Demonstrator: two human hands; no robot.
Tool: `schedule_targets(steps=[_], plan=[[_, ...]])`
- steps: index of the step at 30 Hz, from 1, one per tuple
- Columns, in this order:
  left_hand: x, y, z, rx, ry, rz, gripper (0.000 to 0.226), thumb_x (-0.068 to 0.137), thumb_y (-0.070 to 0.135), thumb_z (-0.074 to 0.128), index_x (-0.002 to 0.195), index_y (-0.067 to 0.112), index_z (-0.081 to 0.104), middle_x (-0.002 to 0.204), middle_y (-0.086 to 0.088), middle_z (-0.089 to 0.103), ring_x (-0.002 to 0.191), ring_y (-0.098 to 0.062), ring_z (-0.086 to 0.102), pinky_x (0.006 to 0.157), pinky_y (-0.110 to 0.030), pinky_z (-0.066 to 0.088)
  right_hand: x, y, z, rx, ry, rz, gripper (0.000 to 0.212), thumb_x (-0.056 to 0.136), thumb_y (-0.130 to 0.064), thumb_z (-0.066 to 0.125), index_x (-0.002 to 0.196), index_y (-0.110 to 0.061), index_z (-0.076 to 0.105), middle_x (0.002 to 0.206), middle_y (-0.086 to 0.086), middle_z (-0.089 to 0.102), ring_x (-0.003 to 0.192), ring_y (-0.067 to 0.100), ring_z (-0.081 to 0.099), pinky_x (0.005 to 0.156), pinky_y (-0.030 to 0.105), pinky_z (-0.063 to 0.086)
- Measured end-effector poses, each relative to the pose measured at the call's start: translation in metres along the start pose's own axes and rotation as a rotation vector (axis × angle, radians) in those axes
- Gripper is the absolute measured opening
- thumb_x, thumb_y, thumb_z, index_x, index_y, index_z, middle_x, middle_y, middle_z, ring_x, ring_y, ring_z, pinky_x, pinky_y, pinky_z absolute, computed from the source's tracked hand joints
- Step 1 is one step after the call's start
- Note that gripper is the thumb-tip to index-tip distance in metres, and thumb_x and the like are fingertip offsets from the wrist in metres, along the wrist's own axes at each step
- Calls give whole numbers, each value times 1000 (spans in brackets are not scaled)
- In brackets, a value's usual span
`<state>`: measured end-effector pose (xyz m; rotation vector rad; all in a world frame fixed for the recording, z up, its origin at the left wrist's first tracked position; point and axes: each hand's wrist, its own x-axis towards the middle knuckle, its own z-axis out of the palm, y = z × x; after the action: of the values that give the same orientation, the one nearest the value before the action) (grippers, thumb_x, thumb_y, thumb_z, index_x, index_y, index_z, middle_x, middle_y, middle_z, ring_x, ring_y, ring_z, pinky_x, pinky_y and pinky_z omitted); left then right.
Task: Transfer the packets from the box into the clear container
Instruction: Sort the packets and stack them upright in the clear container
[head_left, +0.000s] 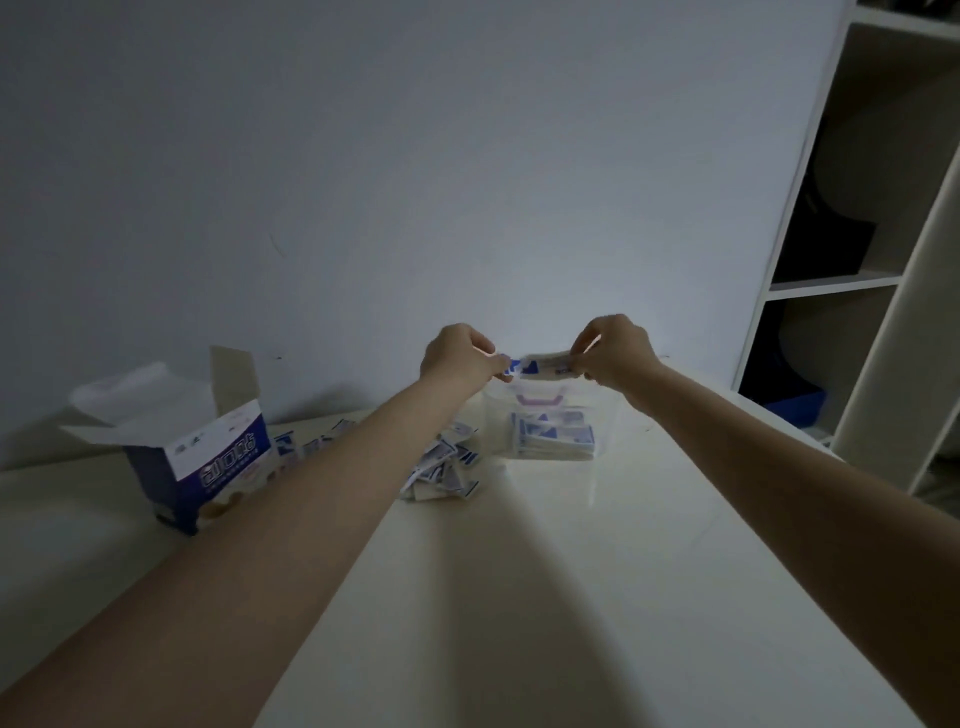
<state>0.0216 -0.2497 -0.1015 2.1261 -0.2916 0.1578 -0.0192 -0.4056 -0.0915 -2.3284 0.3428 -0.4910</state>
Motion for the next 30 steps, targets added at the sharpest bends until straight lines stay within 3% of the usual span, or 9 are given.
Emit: schedule_targets(steps=[5, 11, 14, 18, 20, 22, 25, 27, 30], plan=[[18, 14, 22, 466, -94, 96, 8, 82, 16, 67, 87, 10, 69, 93, -4, 73, 82, -20, 64, 66, -27, 45, 22, 10, 7, -298, -106, -5, 20, 82, 0, 56, 99, 2, 66, 93, 15, 65, 79, 25, 58, 56, 24, 43], [36, 14, 41, 749, -275, 102, 20, 84, 13, 63, 103, 9, 67, 102, -5, 70, 96, -22, 64, 87, -34, 50, 26, 11, 16, -436, -182, -36, 9, 82, 3, 56, 90, -1, 61, 82, 11, 55, 76, 22, 53, 52, 22, 40], [38, 20, 48, 880, -346, 106, 8, 88, 10, 53, 84, 9, 60, 87, -2, 61, 91, -20, 56, 89, -34, 41, 26, 14, 18, -477, -199, -21, 12, 84, 5, 52, 80, -6, 50, 73, 8, 47, 75, 23, 51, 53, 23, 39], [36, 25, 57, 1040, -438, 57, 28, 93, 13, 44, 65, 15, 41, 70, 2, 48, 86, -19, 46, 94, -36, 31, 27, 16, 21, -548, -222, -54, 12, 86, 2, 52, 96, -2, 57, 85, 10, 49, 78, 24, 50, 68, 26, 41], [35, 25, 59, 1089, -466, 49, 31, 95, 15, 45, 64, 15, 42, 68, 2, 49, 87, -18, 46, 96, -38, 29, 26, 16, 21, -595, -239, -85, 14, 87, 1, 50, 99, -2, 56, 86, 10, 48, 78, 24, 48, 69, 26, 40], [32, 28, 61, 1116, -506, 53, 30, 95, 13, 46, 64, 12, 43, 67, 0, 45, 88, -18, 44, 102, -42, 29, 23, 15, 21, -641, -249, -113, 5, 87, 1, 49, 86, -4, 49, 85, 11, 45, 74, 24, 47, 69, 26, 38], [30, 29, 64, 1116, -510, 37, 20, 93, 9, 45, 73, 10, 47, 66, -2, 48, 78, -18, 47, 102, -41, 27, 22, 15, 22, -688, -281, -121, 21, 87, -1, 49, 70, -5, 38, 84, 11, 44, 71, 23, 47, 68, 26, 38], [30, 28, 66, 1090, -476, 21, 29, 95, 11, 41, 66, 11, 43, 65, -2, 49, 68, -16, 46, 98, -38, 27, 23, 14, 22, -696, -336, -100, 19, 88, -2, 48, 72, -6, 39, 84, 10, 44, 77, 22, 48, 69, 26, 39], [29, 29, 68, 1073, -464, -1, 32, 93, 7, 43, 62, 11, 40, 66, -3, 45, 78, -20, 46, 90, -37, 26, 26, 12, 24, -715, -376, -77, 9, 89, -5, 49, 83, -6, 42, 72, 6, 42, 76, 21, 48, 61, 25, 39]])
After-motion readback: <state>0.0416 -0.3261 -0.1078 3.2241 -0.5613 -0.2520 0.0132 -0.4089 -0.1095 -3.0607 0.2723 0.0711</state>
